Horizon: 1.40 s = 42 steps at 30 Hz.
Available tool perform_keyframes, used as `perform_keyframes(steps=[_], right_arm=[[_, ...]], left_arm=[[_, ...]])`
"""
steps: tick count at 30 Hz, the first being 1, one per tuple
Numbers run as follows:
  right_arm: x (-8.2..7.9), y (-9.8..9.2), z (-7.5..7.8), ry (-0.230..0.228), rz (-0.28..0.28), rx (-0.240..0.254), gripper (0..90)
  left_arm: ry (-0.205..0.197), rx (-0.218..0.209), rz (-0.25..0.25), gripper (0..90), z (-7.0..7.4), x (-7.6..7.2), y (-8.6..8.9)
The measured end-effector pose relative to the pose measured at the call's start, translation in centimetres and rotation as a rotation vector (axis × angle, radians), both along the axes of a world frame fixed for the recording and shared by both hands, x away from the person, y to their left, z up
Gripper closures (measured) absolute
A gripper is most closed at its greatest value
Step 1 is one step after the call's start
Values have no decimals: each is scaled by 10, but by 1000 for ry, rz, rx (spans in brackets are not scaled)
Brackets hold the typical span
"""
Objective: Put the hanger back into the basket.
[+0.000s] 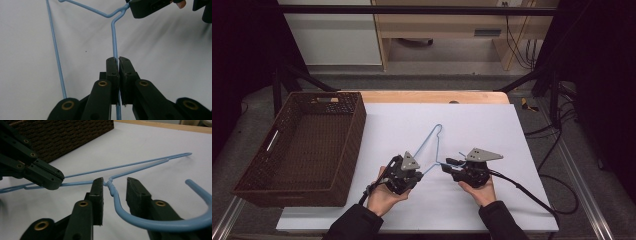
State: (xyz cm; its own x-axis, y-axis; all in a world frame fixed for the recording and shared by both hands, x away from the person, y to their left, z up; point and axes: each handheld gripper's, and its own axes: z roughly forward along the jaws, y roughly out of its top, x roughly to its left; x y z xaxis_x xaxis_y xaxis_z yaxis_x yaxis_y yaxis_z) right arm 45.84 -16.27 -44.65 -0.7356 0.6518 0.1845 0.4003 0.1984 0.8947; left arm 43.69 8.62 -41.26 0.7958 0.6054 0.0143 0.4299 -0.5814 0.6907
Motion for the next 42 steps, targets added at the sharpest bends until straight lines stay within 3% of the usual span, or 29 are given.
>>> perform_keyframes(steps=[7,21,26,30,35,42], right_arm=[[1,0,-1,19,33,4,837],[0,1,-2,53,51,-5,855],[0,1,-3,57,50,-13,856],[0,1,-3,59,51,-14,856],[-1,1,-3,58,50,-14,855],[-1,1,-3,59,50,-15,855]], left_arm=[[7,19,-7,872,-5,0,-2],[26,18,-18,857,-12,0,-5],[45,33,-13,687,-11,3,-8],[43,65,-7,634,-17,7,-18],[39,116,-12,661,-24,10,-26],[35,102,-23,800,-24,11,-27]])
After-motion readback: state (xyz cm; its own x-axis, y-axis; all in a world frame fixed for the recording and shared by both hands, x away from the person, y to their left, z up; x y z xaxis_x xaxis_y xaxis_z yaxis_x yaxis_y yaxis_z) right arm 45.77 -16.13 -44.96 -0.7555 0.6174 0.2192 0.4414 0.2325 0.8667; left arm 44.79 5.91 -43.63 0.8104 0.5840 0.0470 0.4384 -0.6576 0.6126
